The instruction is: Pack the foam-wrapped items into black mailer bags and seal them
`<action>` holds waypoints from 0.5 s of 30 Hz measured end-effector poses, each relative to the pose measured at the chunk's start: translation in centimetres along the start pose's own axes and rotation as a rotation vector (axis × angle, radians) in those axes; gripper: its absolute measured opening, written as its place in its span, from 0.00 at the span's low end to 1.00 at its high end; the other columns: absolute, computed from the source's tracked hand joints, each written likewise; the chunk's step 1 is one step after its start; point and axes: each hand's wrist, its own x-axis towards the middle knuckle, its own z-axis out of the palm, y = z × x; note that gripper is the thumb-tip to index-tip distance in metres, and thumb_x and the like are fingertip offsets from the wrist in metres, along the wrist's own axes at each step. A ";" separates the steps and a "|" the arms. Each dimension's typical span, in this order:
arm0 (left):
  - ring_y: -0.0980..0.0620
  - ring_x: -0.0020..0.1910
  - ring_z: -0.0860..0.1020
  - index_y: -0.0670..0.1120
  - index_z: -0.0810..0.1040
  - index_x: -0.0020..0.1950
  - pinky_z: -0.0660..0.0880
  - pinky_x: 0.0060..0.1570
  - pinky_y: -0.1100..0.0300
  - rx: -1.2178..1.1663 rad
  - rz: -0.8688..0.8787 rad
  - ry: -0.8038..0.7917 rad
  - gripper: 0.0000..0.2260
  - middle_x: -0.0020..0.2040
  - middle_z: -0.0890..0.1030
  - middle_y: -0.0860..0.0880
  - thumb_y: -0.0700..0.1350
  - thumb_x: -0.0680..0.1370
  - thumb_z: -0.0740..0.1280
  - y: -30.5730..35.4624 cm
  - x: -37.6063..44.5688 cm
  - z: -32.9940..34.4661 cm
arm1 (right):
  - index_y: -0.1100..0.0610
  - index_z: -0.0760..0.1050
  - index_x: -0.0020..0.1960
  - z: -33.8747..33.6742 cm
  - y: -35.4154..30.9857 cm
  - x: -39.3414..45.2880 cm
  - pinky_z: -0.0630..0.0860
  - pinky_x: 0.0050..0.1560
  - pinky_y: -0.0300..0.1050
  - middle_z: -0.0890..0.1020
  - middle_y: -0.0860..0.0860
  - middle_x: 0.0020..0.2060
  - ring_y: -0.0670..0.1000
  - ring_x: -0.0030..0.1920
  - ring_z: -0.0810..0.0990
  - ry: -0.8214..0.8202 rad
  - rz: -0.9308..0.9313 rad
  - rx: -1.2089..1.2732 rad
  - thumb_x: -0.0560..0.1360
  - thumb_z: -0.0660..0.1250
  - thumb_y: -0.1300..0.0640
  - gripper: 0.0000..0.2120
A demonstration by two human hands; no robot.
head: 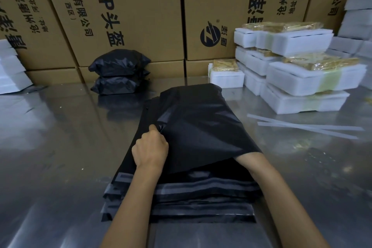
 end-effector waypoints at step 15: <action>0.46 0.75 0.62 0.47 0.62 0.76 0.62 0.71 0.50 -0.476 0.329 -0.259 0.34 0.75 0.64 0.46 0.67 0.78 0.58 5.8 4.2 -4.6 | 0.50 0.82 0.52 -4.8 -9.6 -0.2 0.82 0.49 0.41 0.85 0.45 0.49 0.47 0.47 0.83 0.224 -0.612 -0.227 0.76 0.73 0.53 0.06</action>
